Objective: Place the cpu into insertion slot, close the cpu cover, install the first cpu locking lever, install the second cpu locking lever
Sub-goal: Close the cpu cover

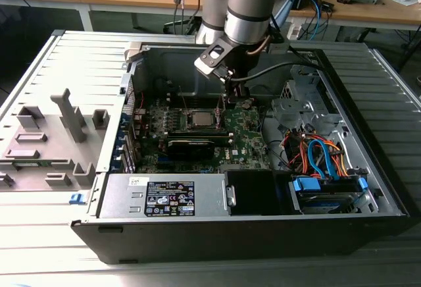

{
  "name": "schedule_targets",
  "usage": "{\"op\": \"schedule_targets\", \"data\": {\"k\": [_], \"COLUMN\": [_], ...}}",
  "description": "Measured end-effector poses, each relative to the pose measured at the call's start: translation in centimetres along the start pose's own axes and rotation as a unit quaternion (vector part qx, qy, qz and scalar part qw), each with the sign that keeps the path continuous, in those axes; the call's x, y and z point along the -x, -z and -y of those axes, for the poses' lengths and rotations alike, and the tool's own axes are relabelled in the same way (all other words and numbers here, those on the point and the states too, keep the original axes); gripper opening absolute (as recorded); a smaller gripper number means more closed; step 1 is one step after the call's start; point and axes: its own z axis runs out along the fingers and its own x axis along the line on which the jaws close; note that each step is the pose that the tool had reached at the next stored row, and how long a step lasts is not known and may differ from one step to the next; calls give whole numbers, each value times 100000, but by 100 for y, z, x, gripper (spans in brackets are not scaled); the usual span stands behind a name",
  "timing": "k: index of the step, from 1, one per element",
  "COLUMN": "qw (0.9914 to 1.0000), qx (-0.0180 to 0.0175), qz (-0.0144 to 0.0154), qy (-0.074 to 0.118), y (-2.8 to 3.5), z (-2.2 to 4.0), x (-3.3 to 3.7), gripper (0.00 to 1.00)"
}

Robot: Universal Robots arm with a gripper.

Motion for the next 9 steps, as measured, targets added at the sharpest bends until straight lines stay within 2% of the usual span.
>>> {"op": "schedule_targets", "data": {"k": [9], "qw": [100000], "qx": [2], "qz": [1], "qy": [1], "y": [-3], "z": [53], "x": [-7], "gripper": [11]}}
